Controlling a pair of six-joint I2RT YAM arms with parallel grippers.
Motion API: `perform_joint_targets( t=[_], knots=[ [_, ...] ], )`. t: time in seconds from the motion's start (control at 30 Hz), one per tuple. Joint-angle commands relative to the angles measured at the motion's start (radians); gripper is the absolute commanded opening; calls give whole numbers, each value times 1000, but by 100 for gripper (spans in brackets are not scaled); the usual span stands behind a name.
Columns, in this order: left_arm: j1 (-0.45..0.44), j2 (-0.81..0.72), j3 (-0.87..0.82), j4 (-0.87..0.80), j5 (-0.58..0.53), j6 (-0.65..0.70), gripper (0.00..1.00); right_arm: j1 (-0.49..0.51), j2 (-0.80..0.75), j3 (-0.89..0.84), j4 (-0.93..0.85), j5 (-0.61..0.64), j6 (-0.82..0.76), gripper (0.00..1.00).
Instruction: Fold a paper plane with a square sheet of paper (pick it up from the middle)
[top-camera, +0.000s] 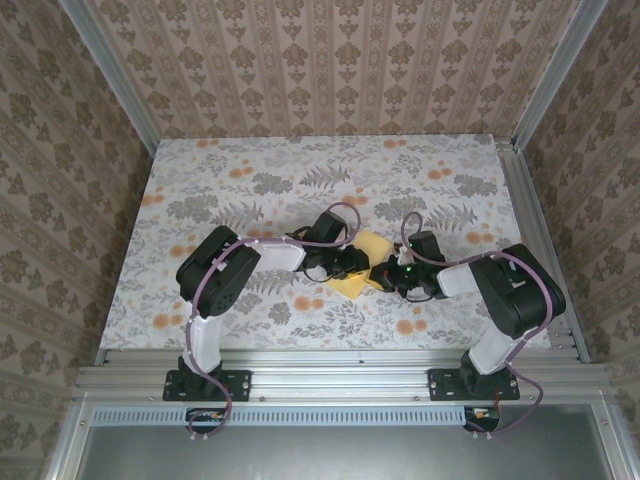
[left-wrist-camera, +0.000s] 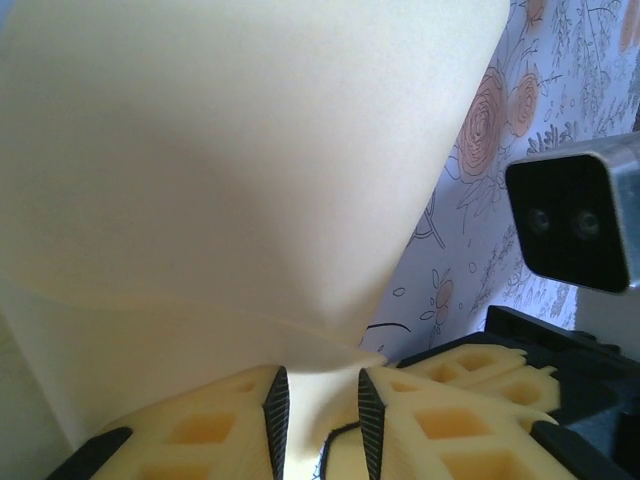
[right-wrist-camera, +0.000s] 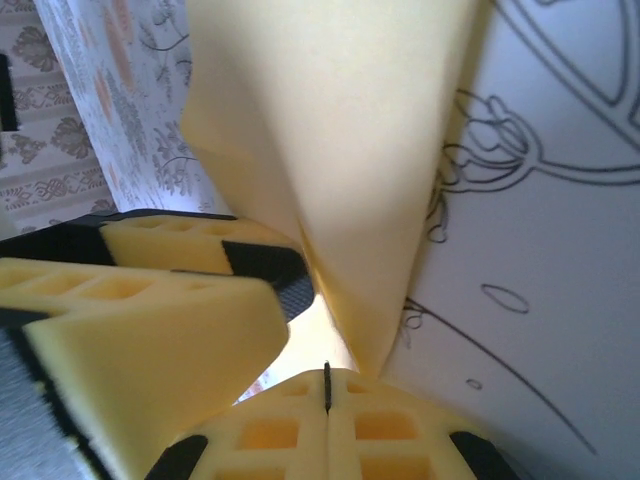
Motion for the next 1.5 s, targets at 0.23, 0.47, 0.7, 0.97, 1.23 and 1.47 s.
perform_joint_targets(
  t=[0.23, 0.47, 0.7, 0.97, 1.23, 1.47],
  knots=[
    [2, -8, -37, 44, 32, -47, 34, 19, 40, 75, -209, 116, -124, 0],
    [15, -36, -24, 60, 43, -60, 37, 62, 49, 140, -427, 243, -232, 0],
    [24, -59, -20, 87, 63, -76, 37, 74, 68, 156, -491, 317, -270, 0],
    [47, -151, -23, -15, 41, -10, 38, 78, 81, 157, -502, 333, -282, 0],
    [35, -147, -63, -50, 48, 24, 30, 79, 71, 161, -502, 319, -282, 0],
    [40, -104, -73, -55, 44, 49, 21, 84, 60, 165, -513, 314, -286, 0]
  ],
)
